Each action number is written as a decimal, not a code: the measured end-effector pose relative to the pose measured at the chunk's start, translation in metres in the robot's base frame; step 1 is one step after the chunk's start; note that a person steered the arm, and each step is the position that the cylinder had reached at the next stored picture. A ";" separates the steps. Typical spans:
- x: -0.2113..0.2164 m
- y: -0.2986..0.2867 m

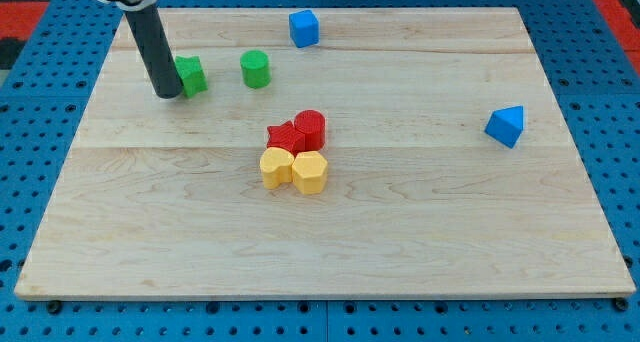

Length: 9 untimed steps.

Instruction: Slide the green star to the top center of the board

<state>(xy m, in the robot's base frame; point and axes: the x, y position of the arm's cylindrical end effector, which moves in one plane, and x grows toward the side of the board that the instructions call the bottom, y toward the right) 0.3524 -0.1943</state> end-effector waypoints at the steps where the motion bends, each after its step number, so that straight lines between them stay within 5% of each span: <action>1: -0.020 -0.005; 7: -0.102 0.105; 9: -0.044 0.068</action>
